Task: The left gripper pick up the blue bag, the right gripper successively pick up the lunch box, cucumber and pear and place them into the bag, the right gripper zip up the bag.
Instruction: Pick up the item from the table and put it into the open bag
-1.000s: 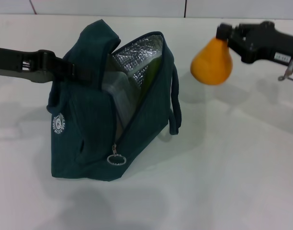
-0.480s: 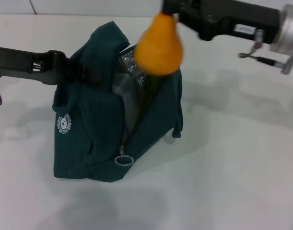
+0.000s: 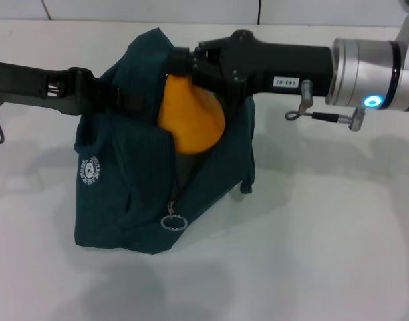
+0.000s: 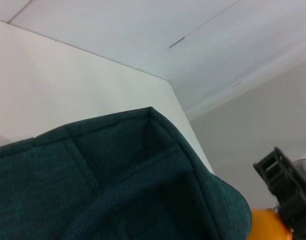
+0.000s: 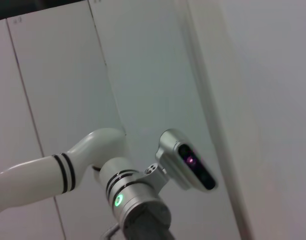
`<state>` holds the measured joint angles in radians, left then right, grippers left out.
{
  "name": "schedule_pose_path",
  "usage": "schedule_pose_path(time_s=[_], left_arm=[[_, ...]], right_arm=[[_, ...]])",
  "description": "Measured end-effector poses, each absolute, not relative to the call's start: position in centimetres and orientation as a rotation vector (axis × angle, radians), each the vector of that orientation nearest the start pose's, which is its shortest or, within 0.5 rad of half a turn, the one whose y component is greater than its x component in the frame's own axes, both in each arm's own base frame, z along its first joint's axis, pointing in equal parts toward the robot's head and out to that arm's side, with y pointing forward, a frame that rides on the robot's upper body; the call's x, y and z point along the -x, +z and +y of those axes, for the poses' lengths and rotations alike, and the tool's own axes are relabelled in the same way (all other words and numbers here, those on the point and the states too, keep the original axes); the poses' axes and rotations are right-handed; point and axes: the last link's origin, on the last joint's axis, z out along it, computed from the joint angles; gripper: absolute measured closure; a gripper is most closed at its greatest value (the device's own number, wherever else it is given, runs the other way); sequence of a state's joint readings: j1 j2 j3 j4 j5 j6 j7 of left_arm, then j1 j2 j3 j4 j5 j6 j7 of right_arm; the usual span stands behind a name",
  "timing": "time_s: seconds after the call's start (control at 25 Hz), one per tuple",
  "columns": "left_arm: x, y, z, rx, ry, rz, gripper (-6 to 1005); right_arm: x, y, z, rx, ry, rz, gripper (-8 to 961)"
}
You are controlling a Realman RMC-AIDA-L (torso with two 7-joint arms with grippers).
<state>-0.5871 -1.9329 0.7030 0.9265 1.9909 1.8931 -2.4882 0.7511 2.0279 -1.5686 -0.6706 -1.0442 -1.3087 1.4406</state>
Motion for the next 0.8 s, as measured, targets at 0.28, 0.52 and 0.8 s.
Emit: schedule_pose_path(time_s=[0.28, 0.52, 0.8], left_arm=[[22.4, 9.4, 33.6, 2.612, -0.667, -1.728, 960], [22.5, 9.4, 33.6, 2.613, -0.664, -1.726, 960], [22.5, 9.3, 33.6, 2.614, -0.661, -1.726, 960]], right_arm=[[-9.2, -5.6, 35.9, 2.913, 1.159, 0.356, 916], [-9.4, -6.0, 36.0, 2.909, 1.141, 0.374, 916], [-9.4, -5.9, 35.9, 2.887, 1.176, 0.395, 857]])
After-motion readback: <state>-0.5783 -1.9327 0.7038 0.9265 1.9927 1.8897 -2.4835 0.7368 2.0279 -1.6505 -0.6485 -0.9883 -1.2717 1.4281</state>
